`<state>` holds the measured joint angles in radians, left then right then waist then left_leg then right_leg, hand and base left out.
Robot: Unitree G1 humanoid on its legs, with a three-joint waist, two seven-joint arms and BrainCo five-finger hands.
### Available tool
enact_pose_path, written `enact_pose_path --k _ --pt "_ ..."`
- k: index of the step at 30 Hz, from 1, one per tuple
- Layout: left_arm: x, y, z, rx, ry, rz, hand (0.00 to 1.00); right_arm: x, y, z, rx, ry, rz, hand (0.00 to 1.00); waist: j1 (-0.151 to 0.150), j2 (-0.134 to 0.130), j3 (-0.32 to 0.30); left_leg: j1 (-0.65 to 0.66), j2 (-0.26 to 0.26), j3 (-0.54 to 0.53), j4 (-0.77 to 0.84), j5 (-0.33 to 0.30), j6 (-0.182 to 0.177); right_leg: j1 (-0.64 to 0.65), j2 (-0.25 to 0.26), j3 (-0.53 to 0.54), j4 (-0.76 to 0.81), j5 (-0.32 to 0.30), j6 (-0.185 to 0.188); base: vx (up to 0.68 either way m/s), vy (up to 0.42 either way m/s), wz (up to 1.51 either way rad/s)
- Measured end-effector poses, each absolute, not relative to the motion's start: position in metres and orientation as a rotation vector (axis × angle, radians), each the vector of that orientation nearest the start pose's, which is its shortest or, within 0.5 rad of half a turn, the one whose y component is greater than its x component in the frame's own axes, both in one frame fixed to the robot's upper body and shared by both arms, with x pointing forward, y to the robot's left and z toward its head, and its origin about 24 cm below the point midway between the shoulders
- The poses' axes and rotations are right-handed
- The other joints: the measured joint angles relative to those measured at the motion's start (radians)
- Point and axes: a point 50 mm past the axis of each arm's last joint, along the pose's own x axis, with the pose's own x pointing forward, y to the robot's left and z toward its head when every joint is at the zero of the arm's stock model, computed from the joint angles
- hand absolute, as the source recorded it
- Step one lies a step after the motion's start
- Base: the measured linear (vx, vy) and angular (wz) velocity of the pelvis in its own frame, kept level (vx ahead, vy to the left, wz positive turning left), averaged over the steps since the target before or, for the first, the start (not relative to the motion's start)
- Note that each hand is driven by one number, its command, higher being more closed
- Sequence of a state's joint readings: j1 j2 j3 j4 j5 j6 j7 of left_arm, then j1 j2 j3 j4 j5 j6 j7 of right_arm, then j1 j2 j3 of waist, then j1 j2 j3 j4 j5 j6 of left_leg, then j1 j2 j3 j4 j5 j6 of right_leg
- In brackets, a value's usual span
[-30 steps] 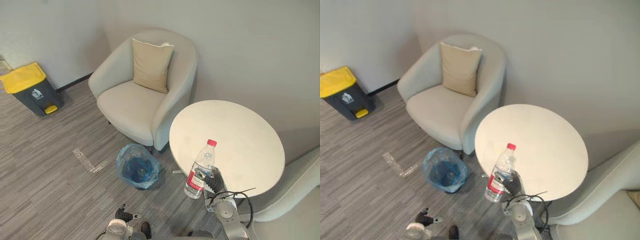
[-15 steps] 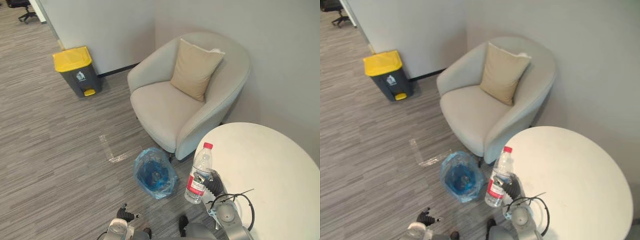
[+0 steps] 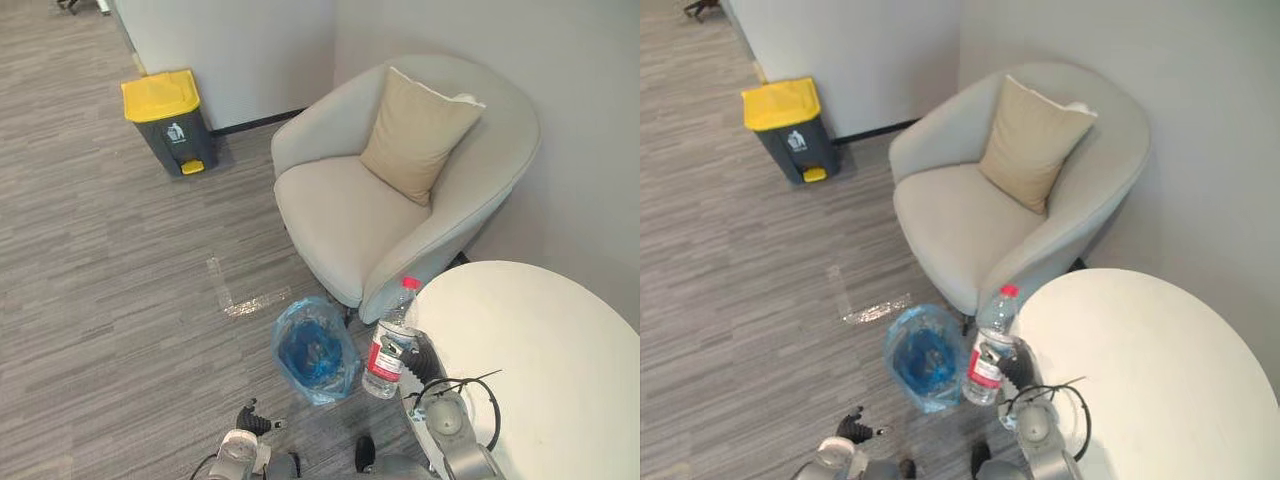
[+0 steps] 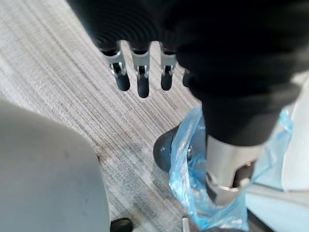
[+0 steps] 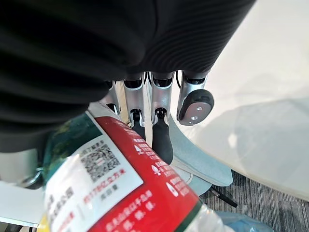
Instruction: Gather rubbish on tea table into small bin, then transfer packed bag to large trash can.
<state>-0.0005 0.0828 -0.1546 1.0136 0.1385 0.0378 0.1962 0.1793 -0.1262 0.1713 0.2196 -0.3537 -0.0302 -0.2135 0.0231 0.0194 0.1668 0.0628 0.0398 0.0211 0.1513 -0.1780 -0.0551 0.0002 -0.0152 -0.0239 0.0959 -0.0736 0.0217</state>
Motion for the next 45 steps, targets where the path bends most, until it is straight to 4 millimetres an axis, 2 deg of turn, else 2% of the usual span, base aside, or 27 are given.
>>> enact_pose_path --k 7,10,11,13,14,15,17,18,21,26,28,31,32,35,38,39,40,43,45 --pt "0.133 0.171 -0.152 0.384 1.015 0.013 0.00 0.194 -0.147 -0.050 -0.534 0.321 0.052 1.00 -0.001 0.000 -0.001 -0.012 -0.004 0.012 -0.011 0.006 0.009 -0.002 0.002 0.018 -0.051 0.046 0.005 -0.05 0.012 -0.09" --pt "0.139 0.175 -0.150 0.382 1.009 0.030 0.00 0.210 -0.134 -0.047 -0.601 0.270 0.141 1.00 0.007 -0.007 0.005 -0.105 -0.013 0.011 0.027 0.006 0.010 -0.091 -0.004 0.025 -0.011 0.053 0.007 -0.13 0.005 -0.03" --pt "0.144 0.175 -0.149 0.374 0.996 0.050 0.00 0.217 -0.128 -0.043 -0.618 0.242 0.171 1.00 0.013 -0.008 0.024 -0.133 -0.016 0.006 0.043 0.007 0.011 -0.116 -0.005 0.023 0.005 0.054 0.008 -0.18 -0.029 0.19" --pt "0.159 0.177 -0.142 0.333 0.956 0.123 0.00 0.236 -0.117 -0.028 -0.696 0.139 0.219 1.00 0.025 -0.007 0.065 -0.269 -0.024 -0.031 0.129 0.008 0.013 -0.226 -0.015 -0.017 0.079 0.051 0.006 -0.21 -0.027 0.46" --pt "0.163 0.177 -0.141 0.322 0.948 0.139 0.00 0.239 -0.116 -0.025 -0.709 0.121 0.223 1.00 0.025 -0.006 0.080 -0.289 -0.026 -0.041 0.140 0.008 0.013 -0.239 -0.019 -0.026 0.088 0.048 0.005 -0.25 -0.014 0.77" --pt "0.180 0.179 -0.133 0.277 0.904 0.191 0.00 0.253 -0.111 -0.011 -0.747 0.048 0.224 1.00 0.035 -0.004 0.138 -0.360 -0.034 -0.070 0.190 0.010 0.016 -0.300 -0.030 -0.057 0.141 0.037 0.002 -0.18 -0.011 0.62" --pt "0.190 0.181 -0.127 0.246 0.870 0.233 0.00 0.260 -0.106 -0.005 -0.755 0.015 0.224 1.00 0.044 -0.006 0.153 -0.442 -0.042 -0.091 0.227 0.011 0.016 -0.379 -0.040 -0.078 0.194 0.025 -0.001 -0.24 -0.010 0.65" --pt "0.202 0.180 -0.120 0.193 0.830 0.279 0.00 0.271 -0.103 0.006 -0.763 -0.030 0.211 1.00 0.057 -0.010 0.183 -0.517 -0.056 -0.113 0.261 0.017 0.016 -0.455 -0.061 -0.101 0.259 0.007 -0.002 -0.23 -0.006 0.60" --pt "0.215 0.178 -0.110 0.142 0.772 0.327 0.00 0.281 -0.100 0.017 -0.773 -0.071 0.190 1.00 0.084 -0.014 0.208 -0.605 -0.073 -0.126 0.310 0.020 0.018 -0.547 -0.089 -0.124 0.346 -0.020 -0.005 -0.14 -0.001 0.41" --pt "0.238 0.171 -0.093 0.046 0.683 0.361 0.00 0.299 -0.098 0.041 -0.789 -0.152 0.125 1.00 0.086 -0.018 0.217 -0.799 -0.088 -0.156 0.410 0.019 0.019 -0.711 -0.128 -0.181 0.454 -0.049 -0.009 -0.13 0.010 0.41" --pt "0.247 0.173 -0.085 0.034 0.642 0.389 0.00 0.307 -0.096 0.053 -0.794 -0.188 0.096 1.00 0.091 -0.031 0.235 -0.850 -0.091 -0.155 0.442 0.018 0.017 -0.760 -0.139 -0.187 0.495 -0.060 -0.012 -0.08 0.015 0.20" --pt "0.265 0.174 -0.069 0.025 0.569 0.406 0.00 0.320 -0.094 0.078 -0.787 -0.274 0.043 1.00 0.094 -0.039 0.251 -0.965 -0.090 -0.156 0.507 0.012 0.011 -0.861 -0.143 -0.190 0.547 -0.067 -0.012 -0.09 0.037 0.09" --pt "0.274 0.173 -0.060 0.016 0.526 0.402 0.00 0.329 -0.096 0.093 -0.784 -0.306 -0.005 1.00 0.095 -0.040 0.254 -1.031 -0.090 -0.155 0.531 0.011 0.011 -0.923 -0.146 -0.188 0.565 -0.067 -0.012 -0.05 0.025 0.01" --pt "0.283 0.174 -0.050 0.004 0.480 0.405 0.00 0.344 -0.102 0.113 -0.788 -0.339 -0.087 1.00 0.104 -0.043 0.261 -1.101 -0.089 -0.143 0.561 0.015 0.006 -0.996 -0.153 -0.182 0.599 -0.068 -0.015 -0.02 0.016 -0.01" --pt "0.284 0.176 -0.048 0.009 0.471 0.418 0.00 0.353 -0.106 0.129 -0.781 -0.372 -0.145 1.00 0.108 -0.043 0.261 -1.130 -0.088 -0.139 0.565 0.015 0.006 -1.025 -0.155 -0.181 0.604 -0.067 -0.015 0.00 0.000 0.00" --pt "0.284 0.177 -0.048 0.022 0.465 0.418 0.00 0.359 -0.111 0.145 -0.770 -0.402 -0.196 1.00 0.110 -0.043 0.261 -1.153 -0.089 -0.139 0.568 0.016 0.006 -1.049 -0.157 -0.181 0.610 -0.068 -0.014 0.00 0.000 0.00" --pt "0.284 0.177 -0.047 0.023 0.464 0.418 0.00 0.360 -0.112 0.149 -0.767 -0.413 -0.209 1.00 0.110 -0.043 0.261 -1.159 -0.089 -0.139 0.571 0.016 0.006 -1.055 -0.157 -0.181 0.613 -0.068 -0.014 0.01 0.008 0.03" --pt "0.285 0.179 -0.046 0.035 0.456 0.419 0.00 0.375 -0.122 0.187 -0.775 -0.493 -0.310 1.00 0.113 -0.042 0.263 -1.223 -0.089 -0.139 0.590 0.017 0.003 -1.122 -0.160 -0.180 0.639 -0.076 -0.012 0.00 0.002 0.03" --pt "0.285 0.179 -0.046 0.033 0.457 0.424 0.00 0.380 -0.130 0.196 -0.778 -0.495 -0.352 1.00 0.116 -0.042 0.265 -1.239 -0.090 -0.138 0.596 0.021 0.000 -1.140 -0.162 -0.180 0.649 -0.081 -0.013 0.00 -0.003 0.10"
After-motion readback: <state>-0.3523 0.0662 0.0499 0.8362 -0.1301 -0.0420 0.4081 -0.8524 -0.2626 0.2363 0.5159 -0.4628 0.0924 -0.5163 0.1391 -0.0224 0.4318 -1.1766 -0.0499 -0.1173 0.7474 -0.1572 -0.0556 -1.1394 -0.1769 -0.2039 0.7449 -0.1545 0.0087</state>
